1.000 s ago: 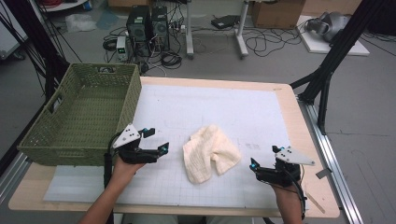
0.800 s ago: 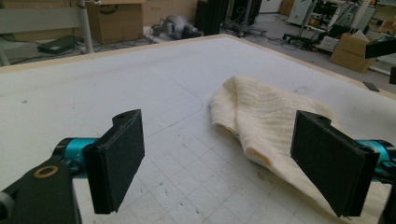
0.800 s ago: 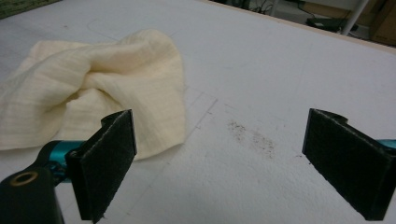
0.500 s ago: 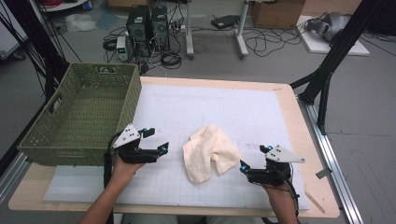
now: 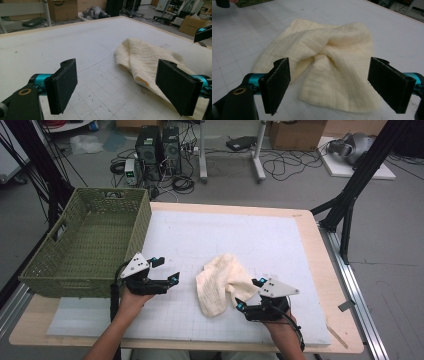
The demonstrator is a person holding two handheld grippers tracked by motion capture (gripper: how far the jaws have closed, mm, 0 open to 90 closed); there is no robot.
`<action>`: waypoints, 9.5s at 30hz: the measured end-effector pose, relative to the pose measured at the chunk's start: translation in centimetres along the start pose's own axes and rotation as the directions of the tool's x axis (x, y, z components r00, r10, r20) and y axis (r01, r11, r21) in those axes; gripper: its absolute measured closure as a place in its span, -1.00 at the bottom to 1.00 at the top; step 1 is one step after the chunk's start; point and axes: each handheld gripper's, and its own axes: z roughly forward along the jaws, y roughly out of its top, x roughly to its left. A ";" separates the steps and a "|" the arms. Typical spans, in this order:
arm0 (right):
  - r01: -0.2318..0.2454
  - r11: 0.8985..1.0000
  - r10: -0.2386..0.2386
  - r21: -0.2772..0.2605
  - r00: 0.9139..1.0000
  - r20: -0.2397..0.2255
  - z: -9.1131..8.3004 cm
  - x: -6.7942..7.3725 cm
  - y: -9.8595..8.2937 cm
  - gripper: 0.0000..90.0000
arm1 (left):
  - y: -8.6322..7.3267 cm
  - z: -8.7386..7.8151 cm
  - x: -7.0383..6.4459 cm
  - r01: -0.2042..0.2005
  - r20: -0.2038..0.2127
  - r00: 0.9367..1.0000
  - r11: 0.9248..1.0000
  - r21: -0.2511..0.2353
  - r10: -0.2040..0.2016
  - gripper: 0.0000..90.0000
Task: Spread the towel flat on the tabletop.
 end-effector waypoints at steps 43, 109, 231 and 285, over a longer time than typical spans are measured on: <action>-0.212 0.977 0.212 -0.020 0.977 -0.023 3.5 -4.8 5.1 0.85 | -0.3 0.0 0.7 0.029 -0.017 0.999 1.000 0.000 -0.029 -0.57; -0.046 0.980 0.096 0.193 0.961 -0.259 9.5 -0.4 1.2 0.95 | -0.6 0.0 0.7 0.025 -0.017 1.000 1.000 0.017 -0.025 -0.54; -0.170 0.980 0.170 0.104 0.985 0.009 -2.0 -4.3 -3.1 0.16 | 0.4 7.0 -4.9 -0.149 0.260 0.963 0.946 0.289 0.072 -0.08; 0.028 0.976 -0.034 0.217 0.999 0.023 5.0 -5.4 -1.2 0.79 | 1.2 8.2 2.3 0.128 -0.145 0.984 0.979 0.156 -0.105 0.94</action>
